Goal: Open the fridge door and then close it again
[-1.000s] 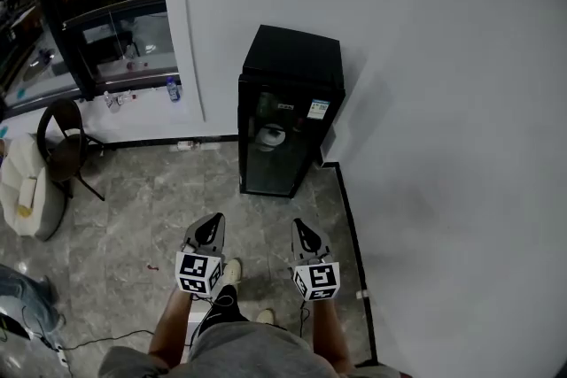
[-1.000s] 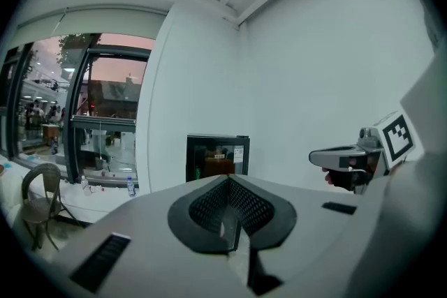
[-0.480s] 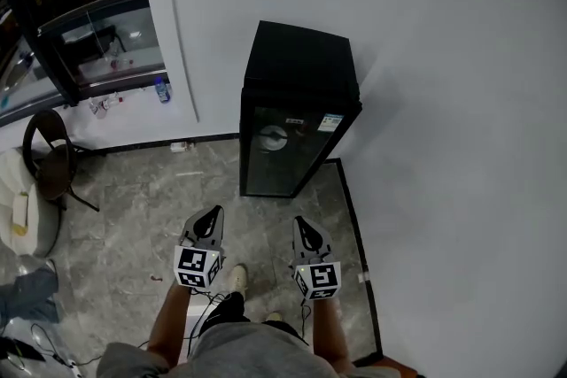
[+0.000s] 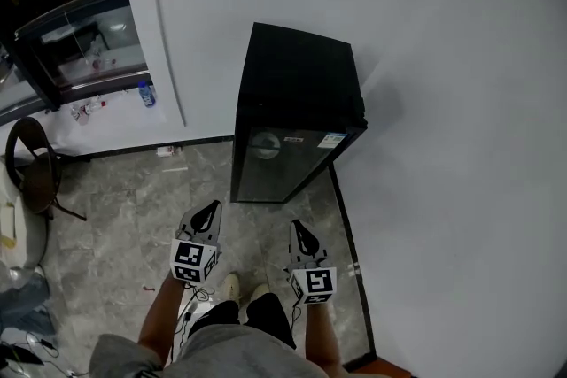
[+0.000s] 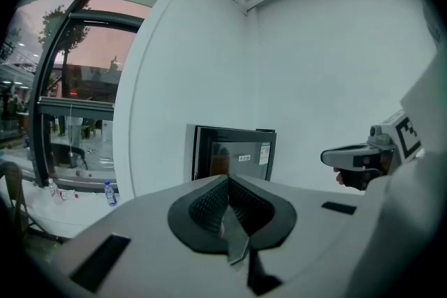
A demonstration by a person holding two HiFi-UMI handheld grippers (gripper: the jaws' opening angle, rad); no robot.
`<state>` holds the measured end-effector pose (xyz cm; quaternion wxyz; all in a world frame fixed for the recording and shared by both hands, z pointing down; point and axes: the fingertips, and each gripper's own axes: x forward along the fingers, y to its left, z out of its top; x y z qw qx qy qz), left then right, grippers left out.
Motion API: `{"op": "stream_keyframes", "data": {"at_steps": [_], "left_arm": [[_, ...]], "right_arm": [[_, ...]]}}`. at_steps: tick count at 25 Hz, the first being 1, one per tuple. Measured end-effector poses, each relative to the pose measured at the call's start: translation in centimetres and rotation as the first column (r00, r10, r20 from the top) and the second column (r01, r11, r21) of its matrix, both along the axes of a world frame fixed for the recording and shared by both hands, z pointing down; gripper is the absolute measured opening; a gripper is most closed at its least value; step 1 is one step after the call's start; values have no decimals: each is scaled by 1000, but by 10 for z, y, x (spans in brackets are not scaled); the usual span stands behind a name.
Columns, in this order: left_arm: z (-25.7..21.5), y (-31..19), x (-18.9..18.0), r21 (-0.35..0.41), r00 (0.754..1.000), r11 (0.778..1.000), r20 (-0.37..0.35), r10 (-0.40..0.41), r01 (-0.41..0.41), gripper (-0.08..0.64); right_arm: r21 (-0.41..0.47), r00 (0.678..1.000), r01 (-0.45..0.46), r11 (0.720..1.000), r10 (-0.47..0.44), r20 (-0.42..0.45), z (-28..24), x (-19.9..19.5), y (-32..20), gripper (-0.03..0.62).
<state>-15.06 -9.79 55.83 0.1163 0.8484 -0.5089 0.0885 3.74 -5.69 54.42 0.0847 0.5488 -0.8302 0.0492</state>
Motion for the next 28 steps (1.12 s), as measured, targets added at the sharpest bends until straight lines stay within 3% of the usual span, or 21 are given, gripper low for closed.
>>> {"op": "stream_keyframes", "data": {"at_steps": [22, 28], "left_arm": [[66, -153, 22, -64, 999, 997, 9, -35, 36, 6], [86, -174, 20, -102, 999, 994, -25, -28, 26, 8]], "right_arm": [[-120, 998, 57, 991, -52, 43, 72, 9, -145, 25], [-140, 997, 71, 988, -66, 44, 86, 8, -167, 25]]}}
